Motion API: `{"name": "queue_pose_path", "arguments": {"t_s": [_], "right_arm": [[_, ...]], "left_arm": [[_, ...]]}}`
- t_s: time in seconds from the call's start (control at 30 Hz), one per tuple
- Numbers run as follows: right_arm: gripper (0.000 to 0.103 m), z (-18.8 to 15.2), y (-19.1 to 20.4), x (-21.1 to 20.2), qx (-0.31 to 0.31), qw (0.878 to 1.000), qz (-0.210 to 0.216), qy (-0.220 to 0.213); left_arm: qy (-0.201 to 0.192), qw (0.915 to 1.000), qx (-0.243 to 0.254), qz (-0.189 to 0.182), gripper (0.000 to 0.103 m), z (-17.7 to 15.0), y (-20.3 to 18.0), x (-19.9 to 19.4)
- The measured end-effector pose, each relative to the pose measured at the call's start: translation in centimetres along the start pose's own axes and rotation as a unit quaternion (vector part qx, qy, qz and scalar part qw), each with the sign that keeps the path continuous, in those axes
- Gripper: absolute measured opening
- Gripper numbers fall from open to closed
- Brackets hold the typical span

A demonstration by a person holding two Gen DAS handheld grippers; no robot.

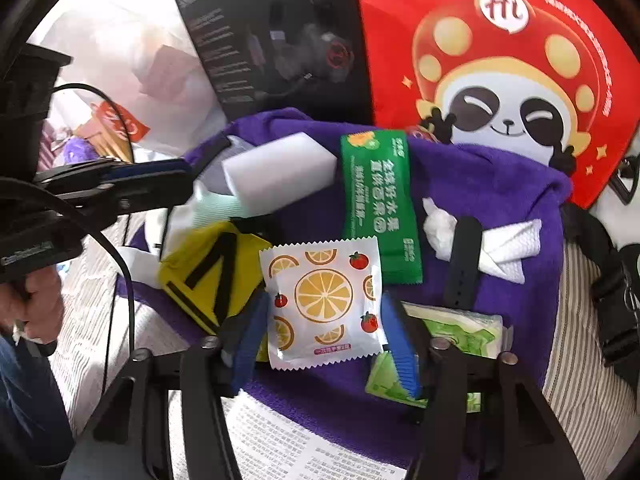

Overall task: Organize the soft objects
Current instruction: 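Lower the candy packet onto the towel and open the right tool, then lower the black strap onto the towel and open the left tool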

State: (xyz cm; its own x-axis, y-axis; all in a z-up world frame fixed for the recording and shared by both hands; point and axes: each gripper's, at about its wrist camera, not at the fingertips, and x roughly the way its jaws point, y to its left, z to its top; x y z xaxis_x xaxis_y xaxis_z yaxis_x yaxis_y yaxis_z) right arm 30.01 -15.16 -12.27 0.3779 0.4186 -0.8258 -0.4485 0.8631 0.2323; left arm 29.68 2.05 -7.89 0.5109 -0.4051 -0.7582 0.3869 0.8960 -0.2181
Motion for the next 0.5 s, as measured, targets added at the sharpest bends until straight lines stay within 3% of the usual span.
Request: {"name": "queue_pose_path", "arguments": {"t_s": [0.2, 0.5], "right_arm": [[0.070, 0.0, -0.2, -0.3, -0.001, 1.000, 0.000, 0.006], [0.071, 0.0, -2.7, -2.8, 0.016, 1.000, -0.009, -0.011]], "left_arm": [[0.006, 0.9999, 0.006, 0.005, 0.020, -0.1, -0.4, 0.4], [0.014, 0.9998, 0.011, -0.010, 0.020, -0.2, -0.8, 0.7]]}}
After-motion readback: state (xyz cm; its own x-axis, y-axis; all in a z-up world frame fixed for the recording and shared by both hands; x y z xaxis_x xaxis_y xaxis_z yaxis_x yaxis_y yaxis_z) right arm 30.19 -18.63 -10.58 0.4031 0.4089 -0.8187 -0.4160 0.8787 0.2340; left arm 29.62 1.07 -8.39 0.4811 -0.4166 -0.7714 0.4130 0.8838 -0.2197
